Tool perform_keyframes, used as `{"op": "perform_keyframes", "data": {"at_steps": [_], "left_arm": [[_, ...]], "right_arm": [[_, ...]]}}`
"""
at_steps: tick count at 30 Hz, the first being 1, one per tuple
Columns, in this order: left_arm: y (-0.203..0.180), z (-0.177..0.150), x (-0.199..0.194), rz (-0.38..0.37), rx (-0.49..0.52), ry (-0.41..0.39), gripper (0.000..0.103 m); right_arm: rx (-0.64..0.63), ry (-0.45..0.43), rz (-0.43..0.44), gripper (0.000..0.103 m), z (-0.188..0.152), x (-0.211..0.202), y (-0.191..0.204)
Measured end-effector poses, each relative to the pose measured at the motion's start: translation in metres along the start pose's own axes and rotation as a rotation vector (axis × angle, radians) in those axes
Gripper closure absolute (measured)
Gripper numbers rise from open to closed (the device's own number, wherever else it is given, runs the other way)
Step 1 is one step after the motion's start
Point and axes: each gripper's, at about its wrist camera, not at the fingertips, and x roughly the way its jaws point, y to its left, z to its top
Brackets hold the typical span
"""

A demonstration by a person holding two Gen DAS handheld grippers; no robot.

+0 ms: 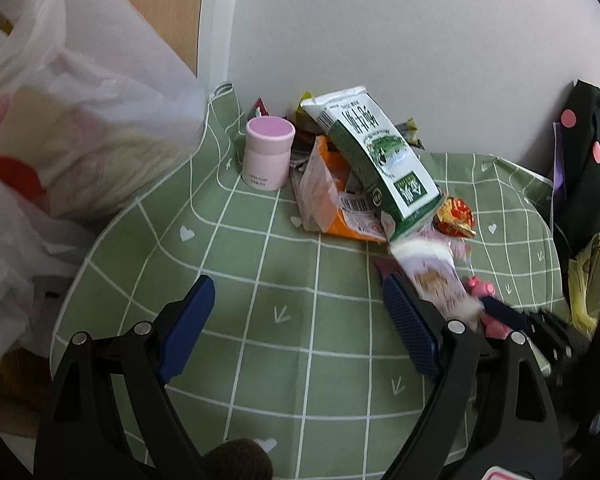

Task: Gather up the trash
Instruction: 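Grasp the white paper cup with the right tool while the left tool grasps the pink snack bag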

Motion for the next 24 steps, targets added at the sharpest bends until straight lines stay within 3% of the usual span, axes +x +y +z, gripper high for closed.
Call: {"op": "perform_keyframes", "data": {"at_steps": [4, 8, 10, 16, 19, 21, 22, 24], "left_arm": [[-0.002, -0.015, 0.000, 0.004, 0.007, 0.019, 0.021], [-0.004, -0.028, 0.002, -0.017, -0.004, 0.052, 0.021], [-0.009, -0.035, 0.005, -0.042, 0.000, 0.071, 0.021], [-0.032, -0.038, 0.015, -0.139, 0.032, 0.122, 0.022], [-0.040, -0.028, 0.016, -0.158, 0.048, 0.106, 0.022], [-0.042, -0.018, 0.015, -0.146, 0.055, 0.084, 0.022], [-0.040, -0.015, 0.014, -0.131, 0.055, 0.070, 0.022], [-0.035, -0.010, 0.012, -0.095, 0.048, 0.047, 0.022]], "right_arm": [[0.008, -0.002, 0.019, 0.053, 0.008, 0.008, -0.005], [0.007, -0.033, 0.025, 0.064, 0.011, -0.002, -0.011], [0.003, -0.049, 0.012, 0.101, 0.012, -0.011, -0.017], [0.047, -0.091, -0.054, 0.101, 0.016, -0.036, -0.048], [0.063, -0.100, -0.022, 0.098, 0.016, -0.043, -0.057], [0.036, -0.109, 0.002, 0.071, 0.014, -0.042, -0.054], [0.023, -0.102, 0.022, 0.048, 0.014, -0.038, -0.051], [0.023, -0.074, 0.097, 0.048, 0.016, -0.030, -0.047]]}}
